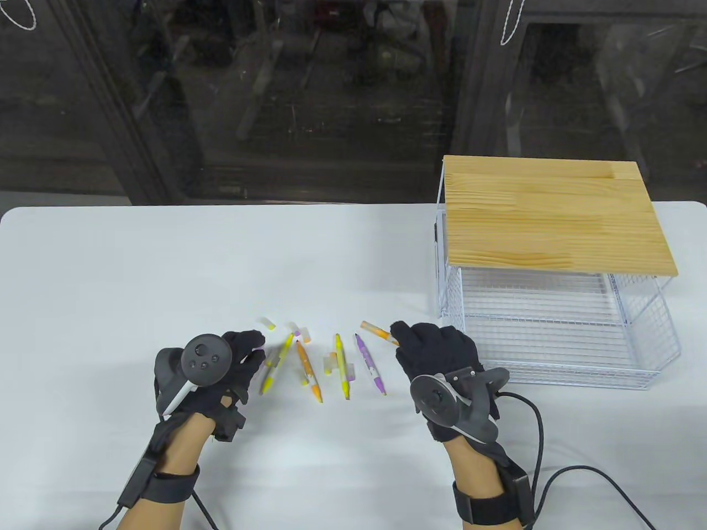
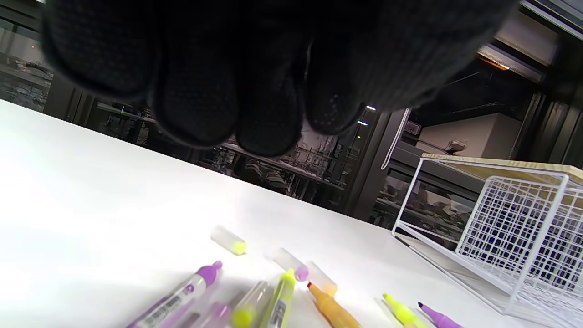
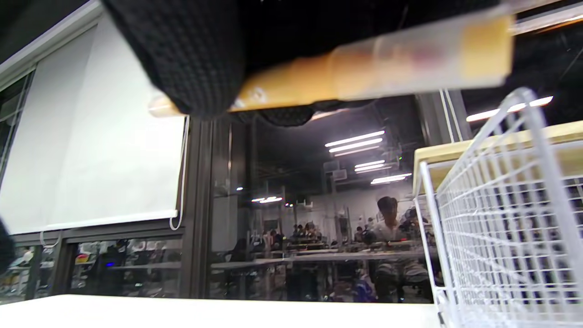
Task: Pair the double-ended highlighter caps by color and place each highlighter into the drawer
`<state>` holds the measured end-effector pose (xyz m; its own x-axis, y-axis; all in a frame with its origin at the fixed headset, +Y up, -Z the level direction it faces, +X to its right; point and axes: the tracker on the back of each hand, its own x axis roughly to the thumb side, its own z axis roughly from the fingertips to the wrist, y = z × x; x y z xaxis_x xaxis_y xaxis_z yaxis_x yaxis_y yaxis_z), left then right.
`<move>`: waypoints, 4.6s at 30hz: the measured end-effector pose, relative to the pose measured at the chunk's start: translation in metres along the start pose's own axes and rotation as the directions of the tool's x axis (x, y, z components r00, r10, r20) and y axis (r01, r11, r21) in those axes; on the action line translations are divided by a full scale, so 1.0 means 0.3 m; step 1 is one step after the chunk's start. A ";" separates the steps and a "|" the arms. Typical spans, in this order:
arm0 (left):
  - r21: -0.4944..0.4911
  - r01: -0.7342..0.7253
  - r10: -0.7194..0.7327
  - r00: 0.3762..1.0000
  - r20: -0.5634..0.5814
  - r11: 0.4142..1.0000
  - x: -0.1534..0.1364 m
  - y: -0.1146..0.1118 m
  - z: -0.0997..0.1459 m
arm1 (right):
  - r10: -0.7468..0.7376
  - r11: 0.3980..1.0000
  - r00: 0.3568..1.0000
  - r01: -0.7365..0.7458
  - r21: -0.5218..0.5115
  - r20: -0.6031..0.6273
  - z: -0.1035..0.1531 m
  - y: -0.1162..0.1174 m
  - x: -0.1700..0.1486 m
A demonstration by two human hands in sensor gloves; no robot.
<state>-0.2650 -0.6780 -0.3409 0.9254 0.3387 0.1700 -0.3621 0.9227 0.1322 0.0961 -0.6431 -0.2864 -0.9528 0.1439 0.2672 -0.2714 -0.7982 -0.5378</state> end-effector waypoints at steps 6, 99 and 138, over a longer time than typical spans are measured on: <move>0.002 0.003 -0.003 1.000 0.004 1.000 -0.003 -0.003 0.000 | 0.007 0.999 0.999 -0.008 -0.035 -0.051 0.000 -0.030 -0.056; -0.025 -0.009 0.008 0.999 -0.041 1.000 -0.045 0.033 -0.003 | -0.129 0.986 0.989 0.137 0.096 -0.077 -0.004 0.031 -0.037; -0.043 -0.004 0.003 1.000 -0.020 0.999 -0.039 0.031 0.000 | -0.013 0.877 0.979 0.109 0.469 -0.202 -0.149 0.283 0.110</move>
<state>-0.2793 -0.6734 -0.3417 0.9264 0.3449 0.1512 -0.3603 0.9285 0.0897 0.0354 -0.6801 -0.3589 -0.9569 0.2699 0.1073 -0.2779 -0.9582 -0.0678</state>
